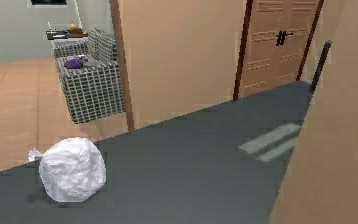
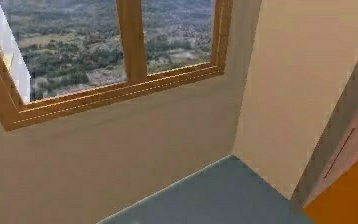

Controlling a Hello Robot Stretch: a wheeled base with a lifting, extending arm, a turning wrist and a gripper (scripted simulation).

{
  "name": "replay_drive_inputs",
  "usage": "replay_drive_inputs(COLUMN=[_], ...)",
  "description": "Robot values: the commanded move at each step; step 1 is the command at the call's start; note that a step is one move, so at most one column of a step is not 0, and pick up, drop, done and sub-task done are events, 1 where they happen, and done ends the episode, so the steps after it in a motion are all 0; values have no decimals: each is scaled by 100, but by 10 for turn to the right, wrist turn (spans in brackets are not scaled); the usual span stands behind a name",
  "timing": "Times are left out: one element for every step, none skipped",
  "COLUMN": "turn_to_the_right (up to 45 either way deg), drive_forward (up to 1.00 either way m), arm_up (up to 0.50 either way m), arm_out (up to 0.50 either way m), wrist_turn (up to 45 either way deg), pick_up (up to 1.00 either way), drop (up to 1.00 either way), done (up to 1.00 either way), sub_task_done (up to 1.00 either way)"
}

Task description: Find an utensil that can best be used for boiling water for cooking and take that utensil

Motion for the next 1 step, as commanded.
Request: replay_drive_inputs(turn_to_the_right=[0], drive_forward=[50], arm_up=[0], arm_out=[0], wrist_turn=[0], pick_up=[0], drop=[0], done=[0], sub_task_done=[0])
